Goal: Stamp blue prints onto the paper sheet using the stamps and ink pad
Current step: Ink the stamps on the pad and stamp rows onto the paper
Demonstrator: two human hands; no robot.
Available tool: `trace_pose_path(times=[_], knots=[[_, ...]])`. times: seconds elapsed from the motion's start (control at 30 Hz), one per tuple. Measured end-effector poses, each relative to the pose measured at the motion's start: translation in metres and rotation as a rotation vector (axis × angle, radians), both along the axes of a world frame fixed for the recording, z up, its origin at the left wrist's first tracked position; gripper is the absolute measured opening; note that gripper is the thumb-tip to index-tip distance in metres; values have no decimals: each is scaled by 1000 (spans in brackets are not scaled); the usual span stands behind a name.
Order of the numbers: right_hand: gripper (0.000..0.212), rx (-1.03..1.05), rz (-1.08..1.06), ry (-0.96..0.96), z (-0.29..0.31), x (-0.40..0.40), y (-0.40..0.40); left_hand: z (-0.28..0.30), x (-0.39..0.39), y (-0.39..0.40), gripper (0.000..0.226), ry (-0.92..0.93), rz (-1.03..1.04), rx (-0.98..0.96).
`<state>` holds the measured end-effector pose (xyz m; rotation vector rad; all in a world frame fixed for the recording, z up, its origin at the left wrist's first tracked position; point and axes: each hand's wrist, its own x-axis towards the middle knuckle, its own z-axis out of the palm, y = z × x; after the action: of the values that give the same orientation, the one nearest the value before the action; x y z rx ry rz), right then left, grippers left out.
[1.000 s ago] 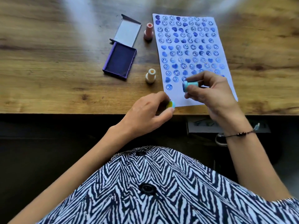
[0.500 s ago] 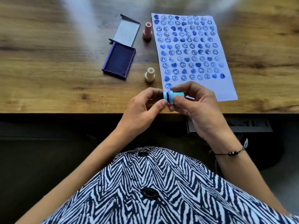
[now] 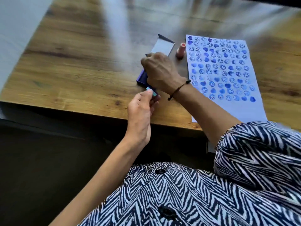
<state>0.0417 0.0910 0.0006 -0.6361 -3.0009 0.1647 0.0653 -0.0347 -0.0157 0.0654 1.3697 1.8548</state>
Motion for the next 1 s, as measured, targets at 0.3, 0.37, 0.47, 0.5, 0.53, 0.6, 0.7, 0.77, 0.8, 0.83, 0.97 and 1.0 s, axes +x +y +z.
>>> trace_pose_path(times=[0.3,0.37,0.47,0.5,0.53,0.6,0.7,0.77,0.8,0.83,0.97,1.0], knots=[[19,-156,19,45,2,8,9,0,2,-9,15,76,15,-4],[18,-254,-72,152,18,20,20,-1,6,-11,14,293,-94,-21],[18,-391,-317,376,41,66,34,-2,21,-8,39,844,-492,-39],[21,-436,-389,422,43,88,36,-1,29,-5,42,1033,-628,-36],[22,-473,-453,444,42,110,35,0,36,-1,41,1205,-738,-33],[18,-495,-558,384,32,147,26,-3,47,9,39,1444,-882,-38],[15,-394,-590,325,10,173,11,-13,51,17,37,1585,-948,-92],[15,-338,-555,314,1,177,6,-16,50,18,36,1615,-948,-110],[16,-302,-536,289,-2,177,5,-16,50,18,36,1623,-946,-113],[16,-267,-522,256,-3,176,5,-17,50,19,36,1628,-944,-112],[16,-140,-498,110,-2,169,4,-16,49,19,34,1609,-926,-114],[16,-113,-493,81,-1,167,5,-16,48,18,34,1603,-926,-119]])
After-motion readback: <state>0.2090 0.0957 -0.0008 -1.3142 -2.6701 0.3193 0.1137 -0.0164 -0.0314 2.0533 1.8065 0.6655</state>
